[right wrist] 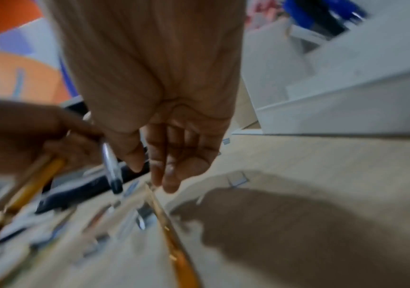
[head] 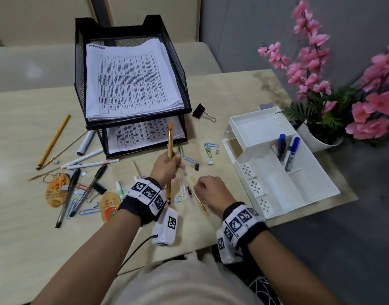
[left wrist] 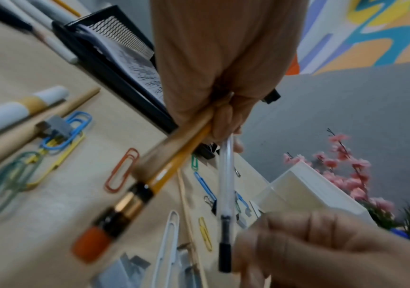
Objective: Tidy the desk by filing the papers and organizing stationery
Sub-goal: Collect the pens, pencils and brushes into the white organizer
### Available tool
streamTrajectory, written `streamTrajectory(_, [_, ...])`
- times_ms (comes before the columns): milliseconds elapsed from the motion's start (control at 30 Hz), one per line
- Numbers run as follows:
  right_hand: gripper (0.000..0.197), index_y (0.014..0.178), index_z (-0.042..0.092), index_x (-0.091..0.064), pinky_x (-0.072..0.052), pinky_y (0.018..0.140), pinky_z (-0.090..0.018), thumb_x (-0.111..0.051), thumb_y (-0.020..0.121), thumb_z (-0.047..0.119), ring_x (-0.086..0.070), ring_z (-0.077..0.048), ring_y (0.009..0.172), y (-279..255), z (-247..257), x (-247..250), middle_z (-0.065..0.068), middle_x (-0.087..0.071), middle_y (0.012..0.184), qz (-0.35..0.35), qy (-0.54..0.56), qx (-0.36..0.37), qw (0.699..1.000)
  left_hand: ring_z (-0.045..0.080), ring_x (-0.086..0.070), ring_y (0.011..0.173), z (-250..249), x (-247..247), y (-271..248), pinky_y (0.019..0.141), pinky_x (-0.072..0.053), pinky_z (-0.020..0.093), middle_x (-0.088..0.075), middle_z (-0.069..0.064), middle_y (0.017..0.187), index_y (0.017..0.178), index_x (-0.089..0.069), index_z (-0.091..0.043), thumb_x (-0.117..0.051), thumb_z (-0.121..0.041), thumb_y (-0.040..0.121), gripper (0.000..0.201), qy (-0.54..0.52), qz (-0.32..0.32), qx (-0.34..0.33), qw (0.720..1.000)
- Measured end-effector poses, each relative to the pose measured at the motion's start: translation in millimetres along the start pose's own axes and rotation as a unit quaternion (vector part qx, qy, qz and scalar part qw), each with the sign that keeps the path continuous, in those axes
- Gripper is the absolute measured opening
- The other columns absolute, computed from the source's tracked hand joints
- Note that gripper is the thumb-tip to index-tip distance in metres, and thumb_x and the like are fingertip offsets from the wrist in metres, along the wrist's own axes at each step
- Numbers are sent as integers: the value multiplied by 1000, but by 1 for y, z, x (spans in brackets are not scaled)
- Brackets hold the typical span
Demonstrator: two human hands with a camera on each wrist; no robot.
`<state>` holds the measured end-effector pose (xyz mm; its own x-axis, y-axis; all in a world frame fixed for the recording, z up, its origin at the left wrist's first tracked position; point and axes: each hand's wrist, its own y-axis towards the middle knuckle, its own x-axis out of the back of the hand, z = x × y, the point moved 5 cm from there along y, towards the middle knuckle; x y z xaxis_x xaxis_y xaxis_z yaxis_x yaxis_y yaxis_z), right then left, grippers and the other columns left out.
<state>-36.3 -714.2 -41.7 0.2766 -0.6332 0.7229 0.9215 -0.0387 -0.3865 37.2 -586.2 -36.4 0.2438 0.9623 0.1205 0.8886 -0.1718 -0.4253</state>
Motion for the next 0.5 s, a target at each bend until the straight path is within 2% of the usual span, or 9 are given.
streamTrajectory(100, [11, 81, 11, -41, -33, 67, -31, -50, 85, 14, -55, -34, 96, -8, -5, -16, -18, -57, 102, 22, -131, -2, 991, -1, -37, 30, -5, -3, -1, 36, -31, 11, -57, 2, 67, 73, -44, -17, -36, -13, 99, 27, 25, 10, -34, 999])
streamTrajectory(167, [10, 81, 10, -39, -30, 67, -31, -48, 83, 10, -55, -35, 99, -10, -6, -19, -18, -57, 107, 6, -151, -5, 989, -1, -38, 30, -9, -7, -3, 37, -32, 10, -57, 3, 68, 73, -44, -17, -36, -13, 99, 27, 20, 19, -51, 998])
streamTrajectory(267, [12, 74, 9, -40, -31, 60, -30, -51, 79, 10, -56, -35, 89, -12, -8, -12, -17, -58, 92, -7, -131, -29, 991, -3, -45, 34, -18, -11, -7, 41, -36, 8, -57, 2, 70, 74, -47, -18, -36, -12, 99, 29, 20, 16, -76, 997])
streamTrajectory(333, [11, 71, 9, -45, -36, 56, -32, -55, 75, 13, -55, -33, 79, -17, -10, 6, -11, -55, 78, -36, -48, -49, 997, -4, -47, 35, -28, -16, -8, 42, -36, 7, -57, 1, 71, 72, -49, -18, -36, -12, 100, 31, 18, 20, -96, 995])
streamTrajectory(400, [8, 70, 12, -54, -46, 62, -35, -61, 73, 13, -56, -27, 69, -28, -13, 38, -4, -55, 66, -107, 83, -53, 989, -2, -46, 35, -43, -29, -9, 41, -36, 8, -57, 2, 72, 72, -48, -17, -35, -11, 100, 31, 11, 37, -115, 993])
streamTrajectory(433, [8, 69, 13, -58, -47, 65, -33, -63, 74, 10, -55, -21, 64, -35, -15, 59, -1, -55, 62, -152, 130, -45, 979, -2, -47, 35, -53, -38, -10, 41, -36, 9, -57, 2, 73, 72, -48, -17, -35, -11, 100, 31, 7, 53, -124, 991])
streamTrajectory(500, [6, 73, 9, -65, -48, 68, -27, -64, 78, 5, -54, -12, 63, -54, -24, 101, 1, -60, 64, -233, 185, -28, 954, -2, -49, 37, -74, -64, -13, 44, -37, 11, -59, 2, 75, 75, -48, -16, -34, -12, 100, 29, -1, 95, -142, 985])
